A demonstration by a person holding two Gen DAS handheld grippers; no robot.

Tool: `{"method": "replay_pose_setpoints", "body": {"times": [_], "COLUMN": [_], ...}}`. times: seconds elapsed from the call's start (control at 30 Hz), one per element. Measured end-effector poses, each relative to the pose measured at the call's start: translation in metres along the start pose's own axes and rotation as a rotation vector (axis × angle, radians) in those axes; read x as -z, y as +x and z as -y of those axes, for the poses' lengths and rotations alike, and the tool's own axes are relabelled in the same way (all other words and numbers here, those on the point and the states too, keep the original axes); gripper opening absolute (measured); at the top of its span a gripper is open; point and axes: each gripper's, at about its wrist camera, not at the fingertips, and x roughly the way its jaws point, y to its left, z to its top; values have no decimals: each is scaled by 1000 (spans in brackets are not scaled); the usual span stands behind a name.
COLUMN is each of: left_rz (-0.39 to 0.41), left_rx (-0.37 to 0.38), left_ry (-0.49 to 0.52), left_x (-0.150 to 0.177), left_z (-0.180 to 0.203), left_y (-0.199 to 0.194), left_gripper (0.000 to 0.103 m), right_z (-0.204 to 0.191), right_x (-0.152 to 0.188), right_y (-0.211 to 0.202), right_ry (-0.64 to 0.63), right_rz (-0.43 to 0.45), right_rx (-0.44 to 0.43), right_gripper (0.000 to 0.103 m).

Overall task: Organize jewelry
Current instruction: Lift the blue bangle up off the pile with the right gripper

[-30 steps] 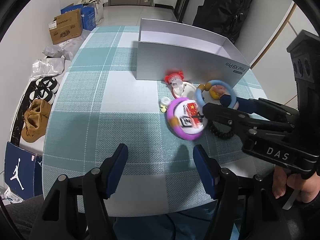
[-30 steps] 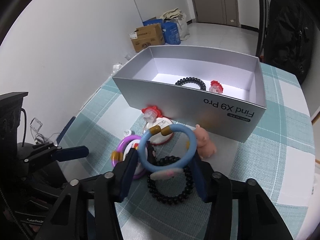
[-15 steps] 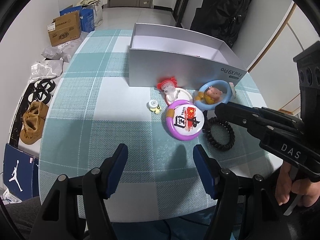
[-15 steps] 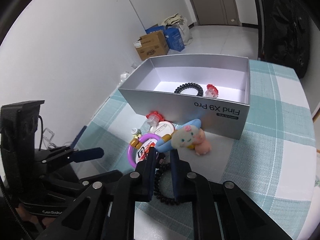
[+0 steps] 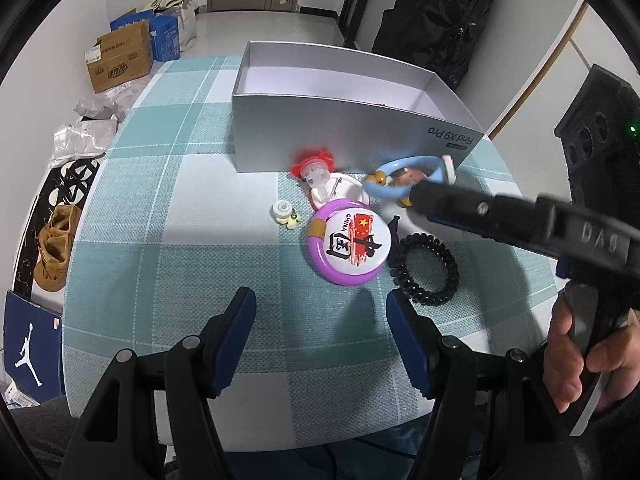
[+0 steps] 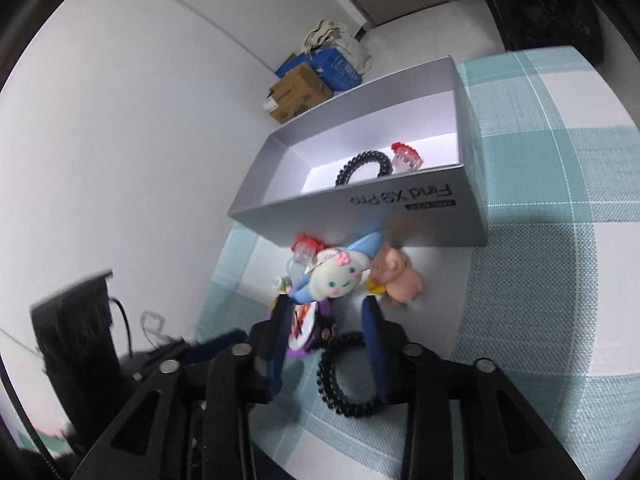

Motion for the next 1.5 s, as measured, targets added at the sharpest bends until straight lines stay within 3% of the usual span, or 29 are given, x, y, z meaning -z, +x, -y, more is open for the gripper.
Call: {"method": "replay_pose_setpoints", "body": {"times": [0.33, 0.47, 0.5, 0.57, 0.8, 1.03, 1.17, 1.5], "left_rz": [-9, -7, -7, -6, -12, -8, -1, -14], "left_rx": [53, 46, 44, 45, 69, 86, 51, 54], "left_ry": [-68, -56, -49, -38, -18, 21, 63, 59], "left_x": [-4, -6, -7, -7, -14, -16, -18, -4], "left_z": [-8, -4, -2, -1, 6, 14, 20, 28], "left_y": [2, 4, 4, 4, 10, 13, 14, -1], "left_gripper": [63, 63, 63, 63, 63, 63, 63, 63], "right_z": [14, 15, 15, 13, 8, 4, 5, 15], "right_x": [-8, -8, -8, -8, -6, -4, -2, 2], "right_y": [-3, 0, 2, 4, -12, -29, -44, -77], "right_ry": [107, 120, 116, 106, 61, 34, 31, 49], "right_rz": [13, 1, -5, -12, 25, 62, 91, 145], "right_rx": [-94, -72, -68, -60, -70, -86, -106, -126], "right_gripper": [43, 43, 41, 25, 10, 9, 9, 8]}}
